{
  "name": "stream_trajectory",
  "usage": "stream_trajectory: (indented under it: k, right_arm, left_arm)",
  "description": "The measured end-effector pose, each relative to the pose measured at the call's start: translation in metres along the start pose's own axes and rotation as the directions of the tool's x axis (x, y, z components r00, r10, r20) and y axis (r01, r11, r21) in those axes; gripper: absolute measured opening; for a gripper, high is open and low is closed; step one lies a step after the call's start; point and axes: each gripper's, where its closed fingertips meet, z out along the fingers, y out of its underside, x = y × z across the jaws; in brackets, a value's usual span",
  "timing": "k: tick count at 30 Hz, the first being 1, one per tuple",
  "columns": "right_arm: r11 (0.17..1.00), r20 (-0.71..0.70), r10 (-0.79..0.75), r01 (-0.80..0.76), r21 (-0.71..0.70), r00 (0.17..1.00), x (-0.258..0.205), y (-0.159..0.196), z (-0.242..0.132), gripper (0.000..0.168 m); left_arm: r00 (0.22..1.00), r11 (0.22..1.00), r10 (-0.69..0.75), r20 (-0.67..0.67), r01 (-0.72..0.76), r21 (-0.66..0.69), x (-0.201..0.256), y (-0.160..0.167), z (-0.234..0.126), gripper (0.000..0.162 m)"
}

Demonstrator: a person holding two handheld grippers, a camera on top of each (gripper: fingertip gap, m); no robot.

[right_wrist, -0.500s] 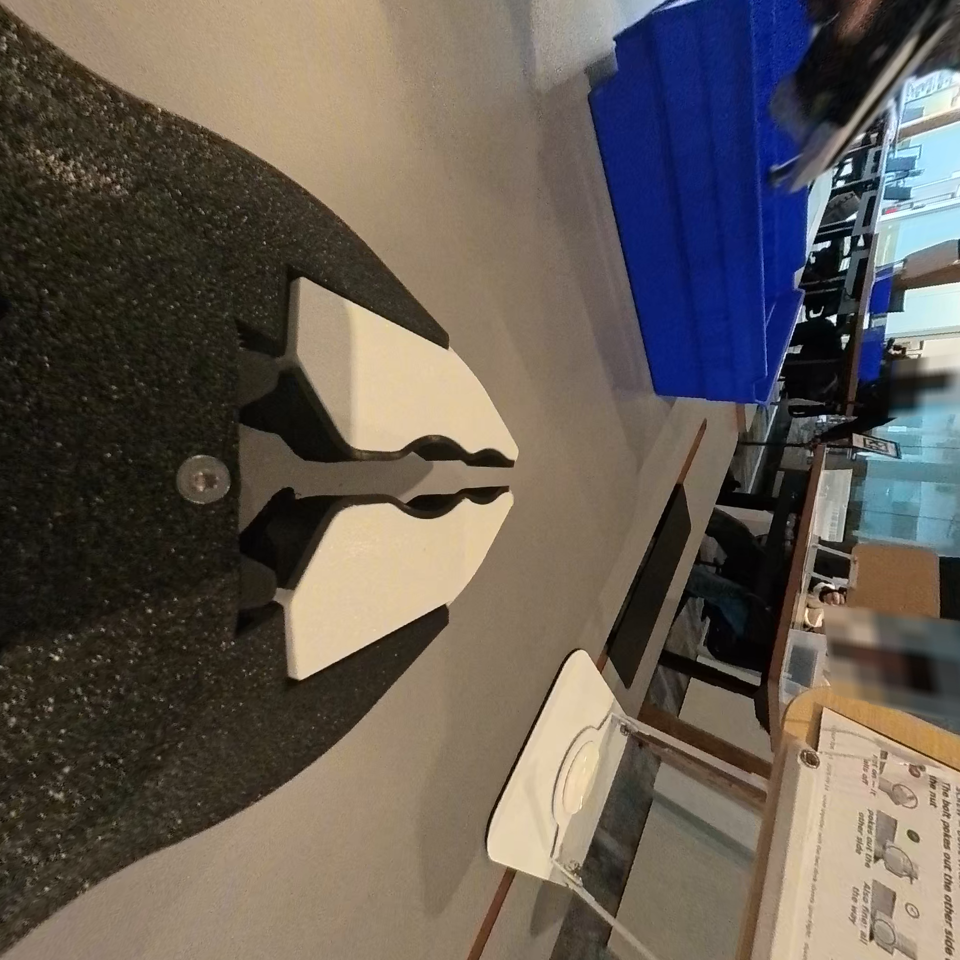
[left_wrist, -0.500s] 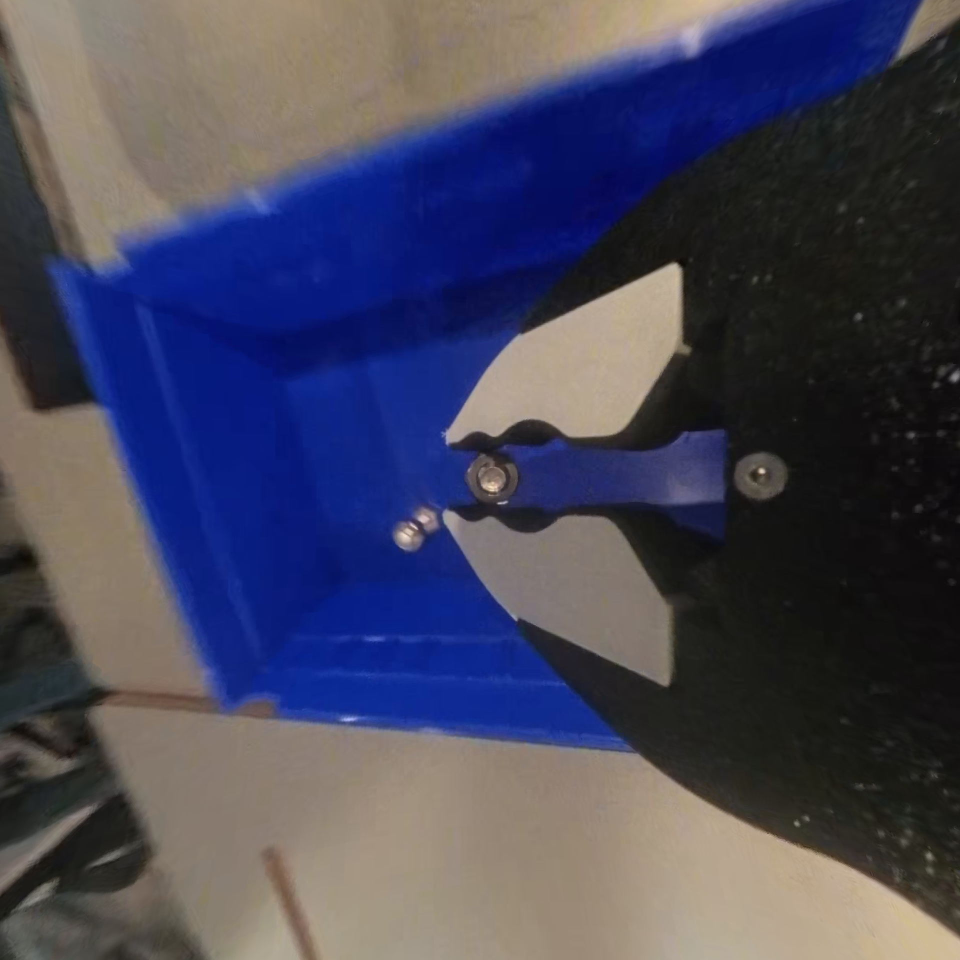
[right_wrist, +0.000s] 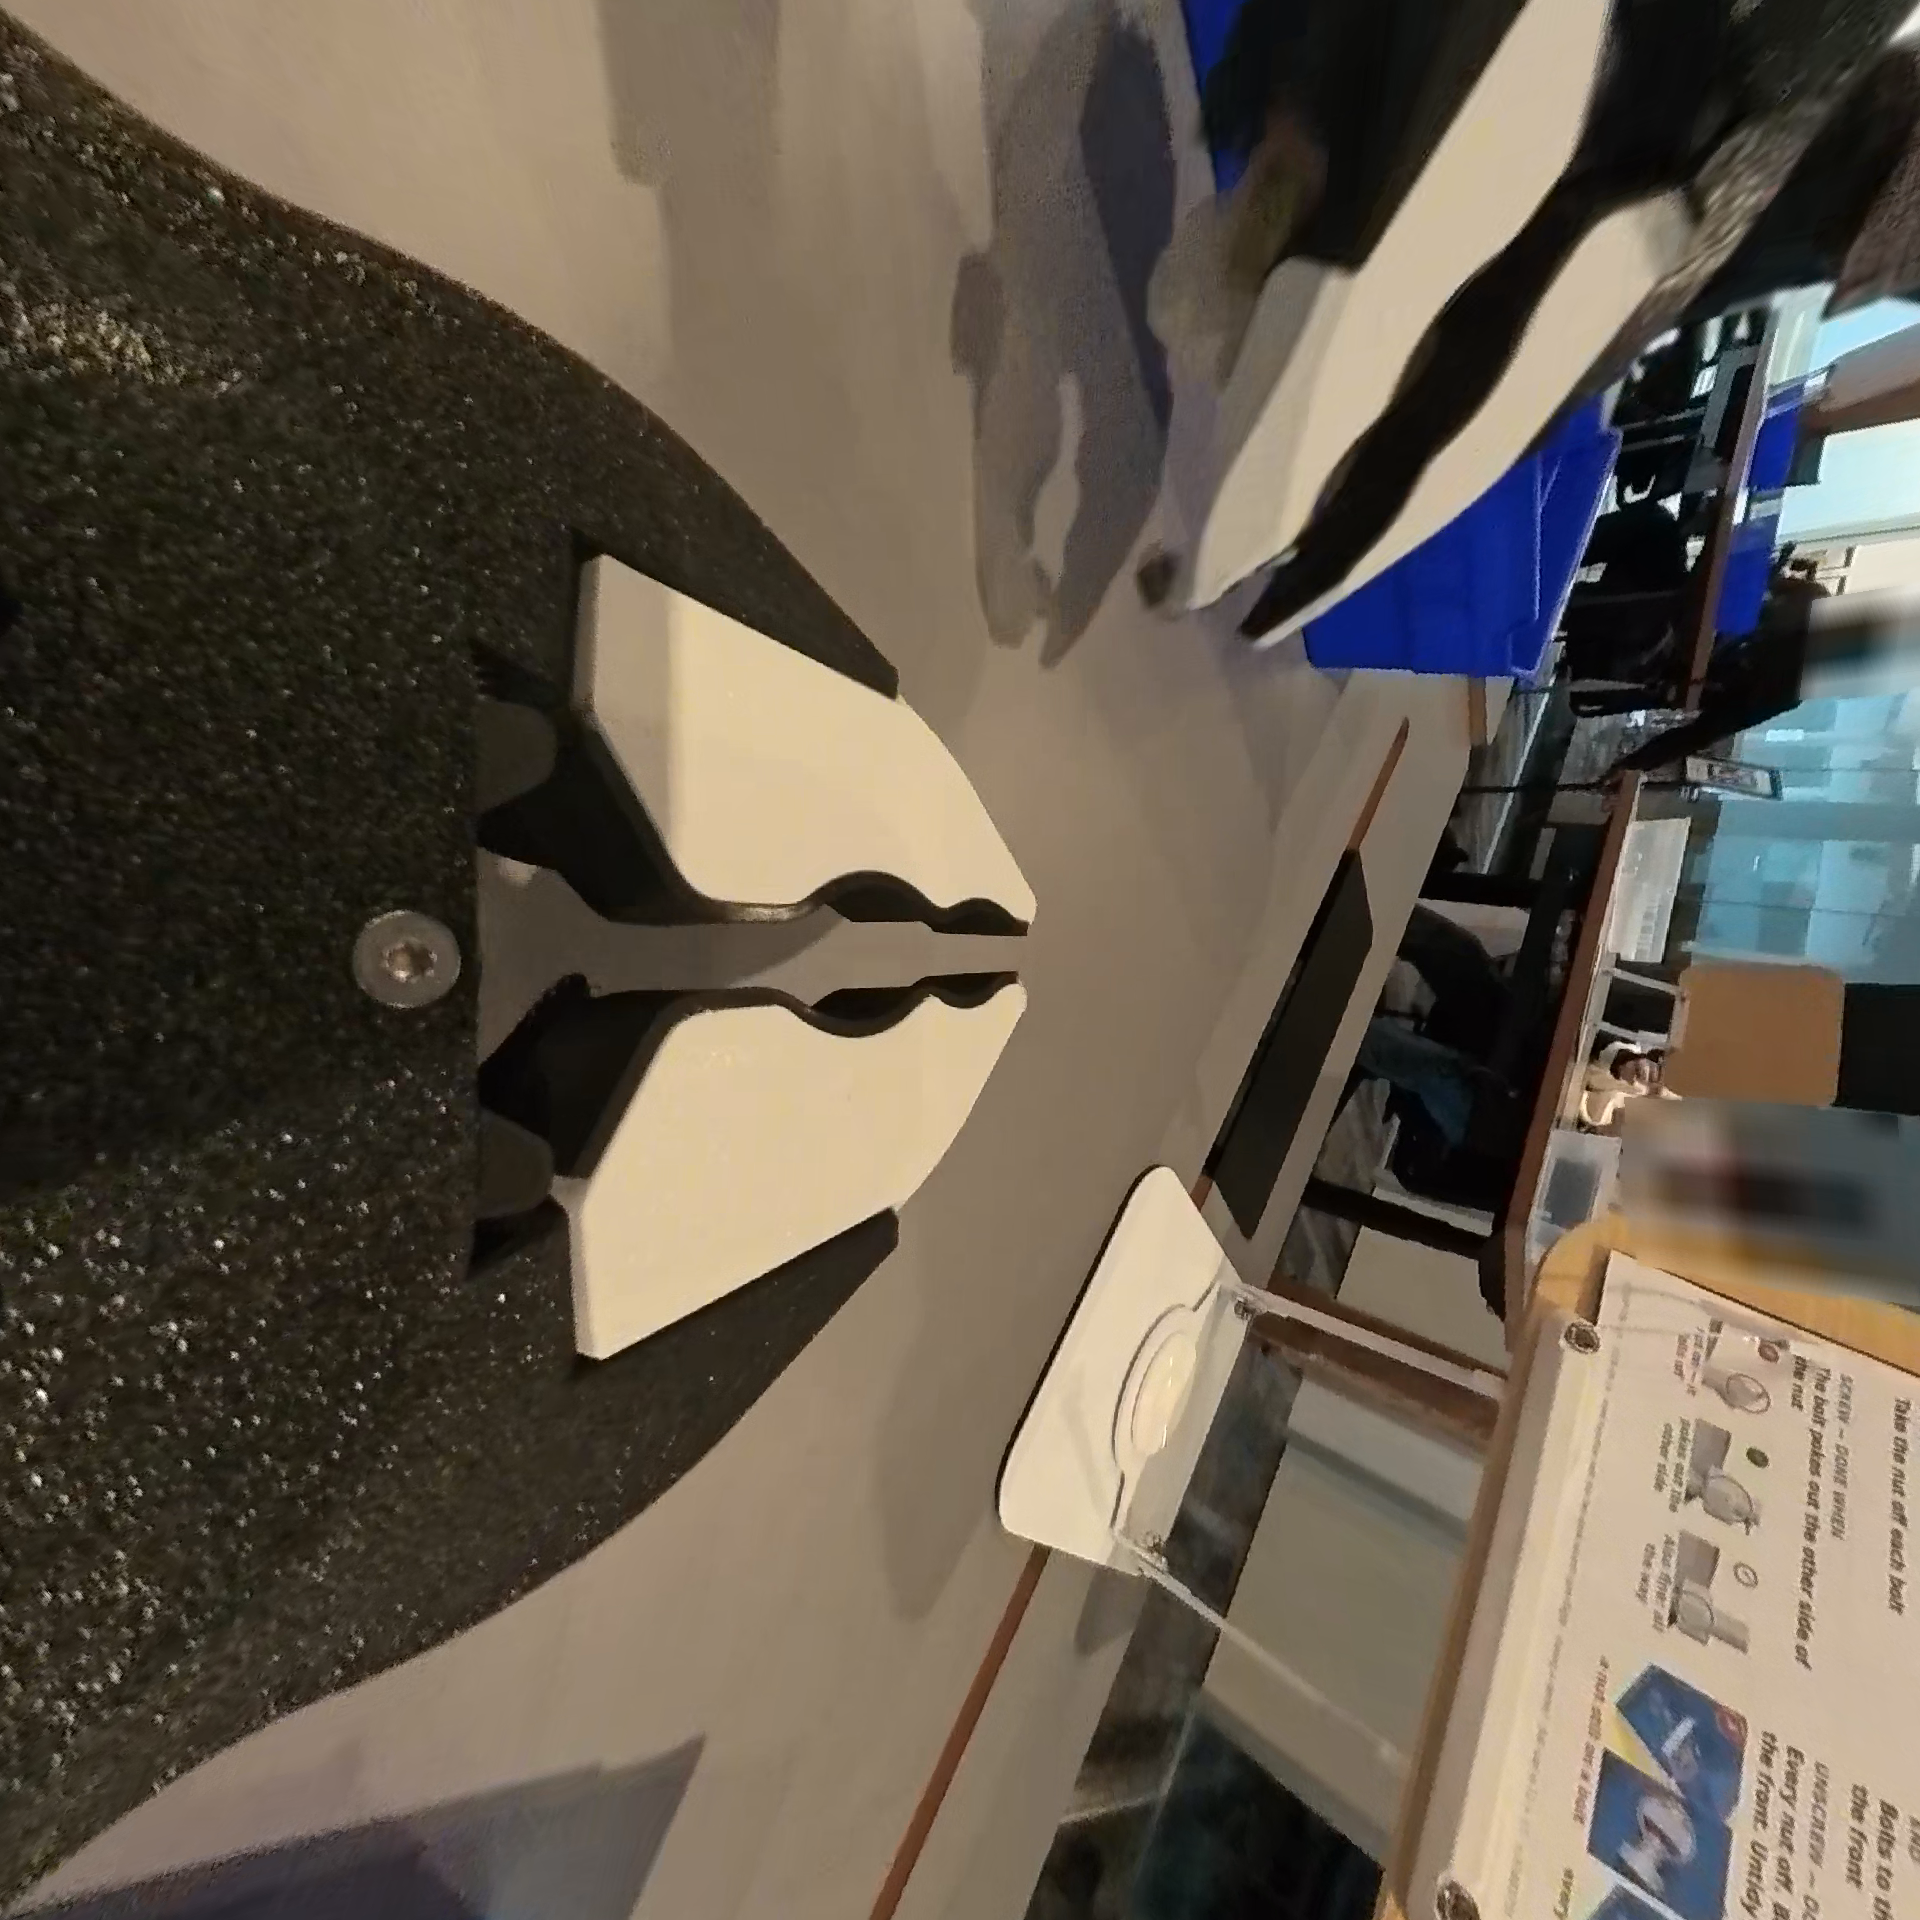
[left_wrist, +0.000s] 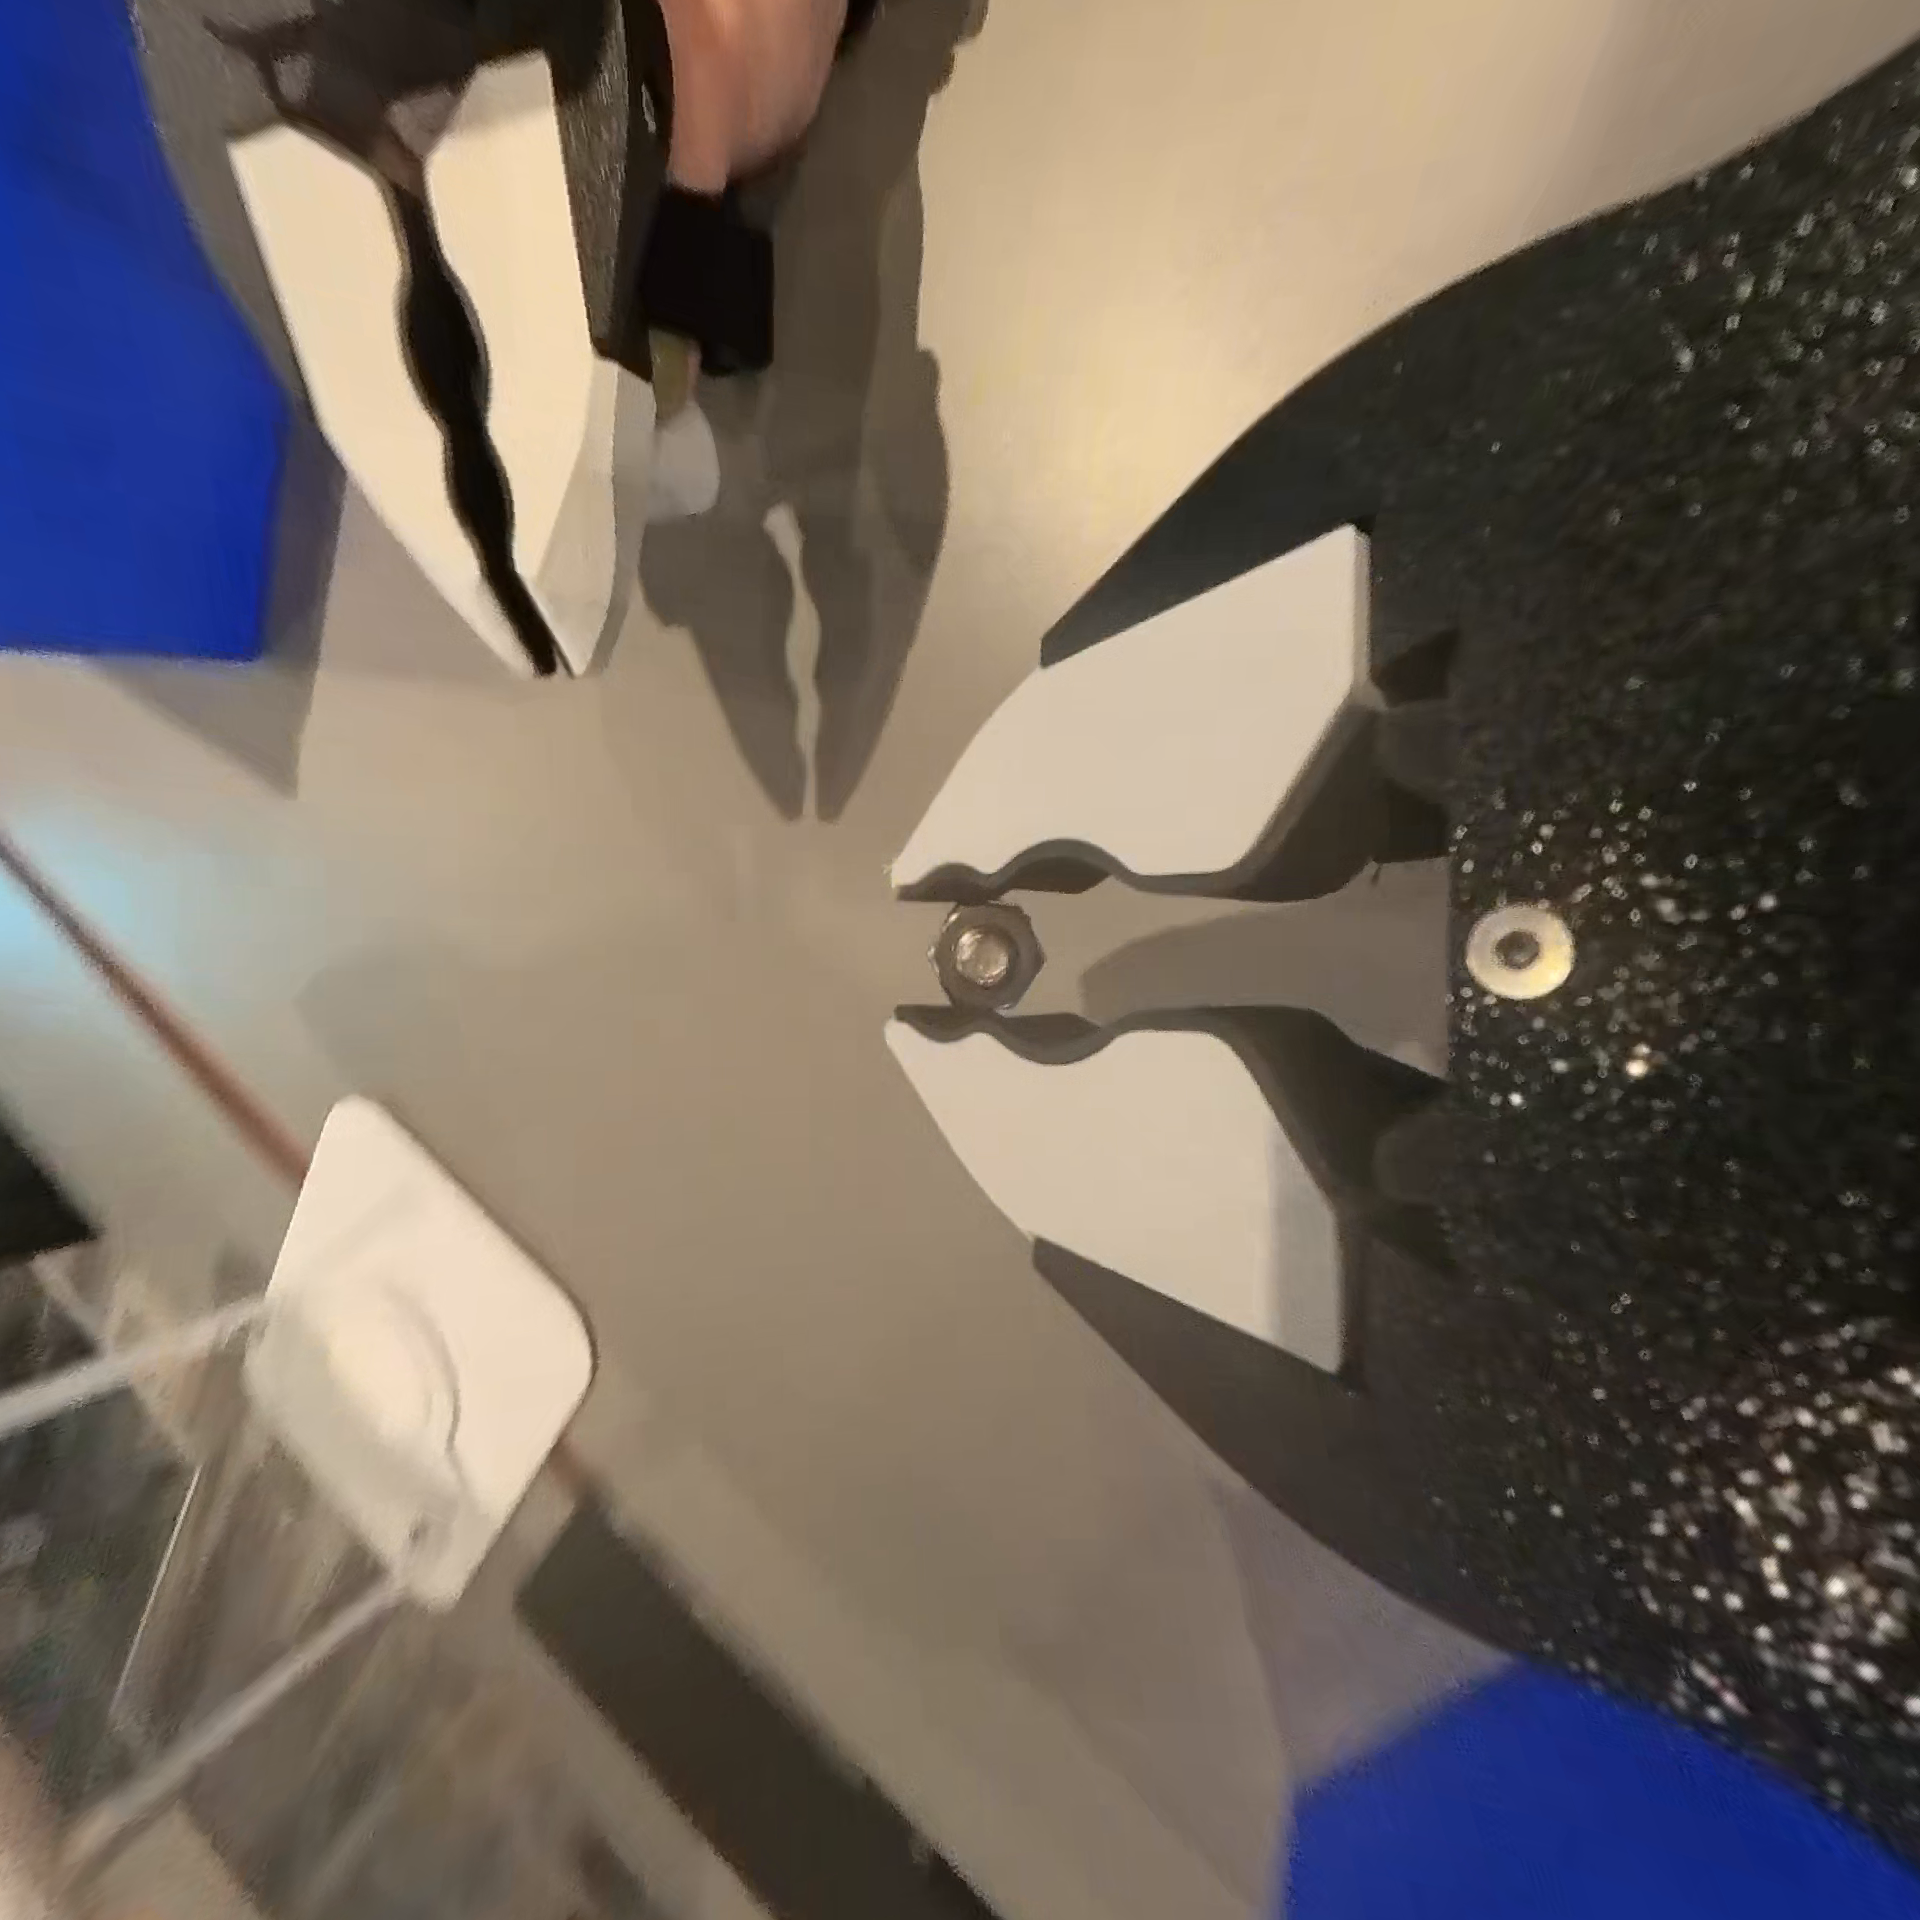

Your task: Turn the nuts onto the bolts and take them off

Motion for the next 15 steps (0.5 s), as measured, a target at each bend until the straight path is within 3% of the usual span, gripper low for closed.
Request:
stream_trajectory:
  k: [1, 10, 15]
  right_arm:
    - [1.000, -0.002, 0.000, 0.000, 0.000, 1.000, 0.000, 0.000, 0.000, 0.006]
    - [1.000, -0.018, -0.016, 0.015, -0.016, 1.000, 0.004, 0.001, 0.009, 0.002]
    - [1.000, -0.023, -0.006, 0.007, 0.007, 1.000, 0.004, -0.002, 0.012, 0.005]
  left_arm:
    - [1.000, 1.000, 0.007, -0.007, -0.007, -0.014, 0.003, 0.001, 0.009, 0.018]
    - [0.989, 0.998, -0.060, -0.135, 0.059, -0.012, 0.024, 0.010, 0.049, 0.019]
    - [0.995, 0.998, 0.042, -0.093, -0.038, 0.049, 0.025, 0.013, 0.052, 0.019]
